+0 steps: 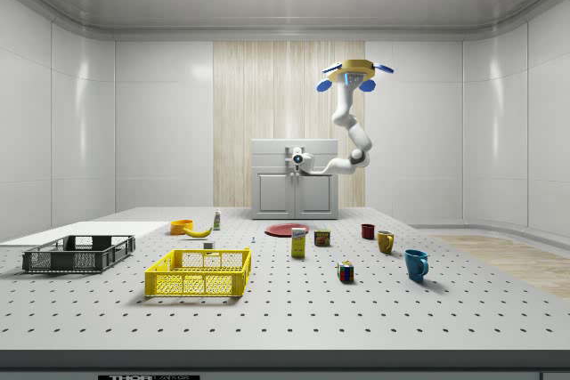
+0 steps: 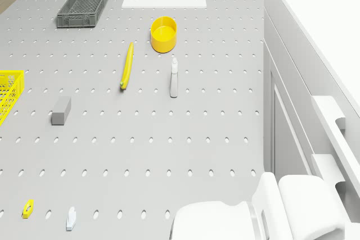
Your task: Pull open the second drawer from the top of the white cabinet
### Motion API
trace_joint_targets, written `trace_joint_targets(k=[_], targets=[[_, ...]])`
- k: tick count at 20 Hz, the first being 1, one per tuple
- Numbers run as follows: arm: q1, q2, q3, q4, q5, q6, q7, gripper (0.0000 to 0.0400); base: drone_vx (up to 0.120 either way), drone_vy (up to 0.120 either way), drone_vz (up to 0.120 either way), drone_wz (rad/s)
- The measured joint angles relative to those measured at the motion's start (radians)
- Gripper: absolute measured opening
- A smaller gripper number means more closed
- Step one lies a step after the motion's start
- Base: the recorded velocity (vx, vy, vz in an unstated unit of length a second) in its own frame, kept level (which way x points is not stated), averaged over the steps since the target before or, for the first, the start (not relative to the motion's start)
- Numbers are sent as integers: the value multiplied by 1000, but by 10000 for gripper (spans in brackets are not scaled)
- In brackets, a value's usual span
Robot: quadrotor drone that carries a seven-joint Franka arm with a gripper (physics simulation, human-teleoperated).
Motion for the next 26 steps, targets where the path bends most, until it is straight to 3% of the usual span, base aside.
trace_joint_targets(k=[1,4,8,9,10,13,26], targets=[[-4,3,4,1,4,-1,-1,300,0,0,0,0],[-15,9,15,2,12,-6,-4,203,0,0,0,0],[-32,15,27,4,21,-15,-5,138,0,0,0,0],[-36,16,30,4,22,-17,2,135,0,0,0,0],[-38,23,29,-4,35,-21,-52,137,0,0,0,0],[-52,22,40,1,32,-27,-16,116,0,0,0,0],[-107,10,47,-3,7,-73,16,130,0,0,0,0]])
